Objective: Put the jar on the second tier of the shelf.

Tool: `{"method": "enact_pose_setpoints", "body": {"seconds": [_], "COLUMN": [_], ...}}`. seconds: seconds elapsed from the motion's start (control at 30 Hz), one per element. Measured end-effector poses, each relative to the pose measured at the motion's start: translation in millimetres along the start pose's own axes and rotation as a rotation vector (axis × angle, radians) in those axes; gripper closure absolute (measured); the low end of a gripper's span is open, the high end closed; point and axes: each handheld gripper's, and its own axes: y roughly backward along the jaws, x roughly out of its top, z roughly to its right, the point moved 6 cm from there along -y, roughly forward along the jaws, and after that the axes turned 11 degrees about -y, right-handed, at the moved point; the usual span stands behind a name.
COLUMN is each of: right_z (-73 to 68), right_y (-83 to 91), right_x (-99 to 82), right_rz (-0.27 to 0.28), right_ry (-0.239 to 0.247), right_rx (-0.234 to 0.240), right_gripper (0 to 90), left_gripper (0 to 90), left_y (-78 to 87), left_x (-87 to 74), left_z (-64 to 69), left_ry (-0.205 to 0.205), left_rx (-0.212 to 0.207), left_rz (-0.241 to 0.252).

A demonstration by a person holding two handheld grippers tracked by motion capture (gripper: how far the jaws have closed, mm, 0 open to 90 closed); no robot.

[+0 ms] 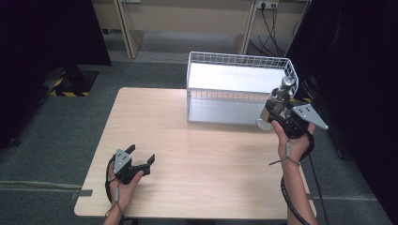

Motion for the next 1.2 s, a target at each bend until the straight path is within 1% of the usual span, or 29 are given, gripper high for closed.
{"method": "enact_pose_setpoints", "body": {"seconds": [0.37, 0.67, 0.8, 0.93, 1.2], "right_z": [-1.1, -2.5, -5.1, -8.2, -12.1], "right_y": [-5.1, -10.5, -14.1, -17.2, -21.6], "right_x": [12.7, 24.0, 27.6, 32.2, 46.8], "right_rz": [0.012, 0.022, 0.022, 0.024, 0.038], "right_ry": [0.005, -0.010, -0.006, 0.008, 0.013], "right_rx": [-0.004, -0.007, -0.007, -0.003, 0.004], "right_gripper": [34.1, 34.0, 34.1, 34.1, 34.1], "left_gripper": [7.7, 7.7, 7.7, 7.7, 7.7], "left_y": [0.0, 0.0, 0.0, 0.0, -0.1], "left_x": [0.0, 0.1, 0.1, 0.1, 0.1], "left_z": [0.0, 0.2, 0.0, 0.4, 0.4], "left_ry": [0.001, -0.002, 0.001, -0.004, -0.004], "left_rx": [0.000, -0.001, -0.002, -0.002, -0.003], "left_rz": [0.002, 0.001, 0.002, 0.002, 0.001]}}
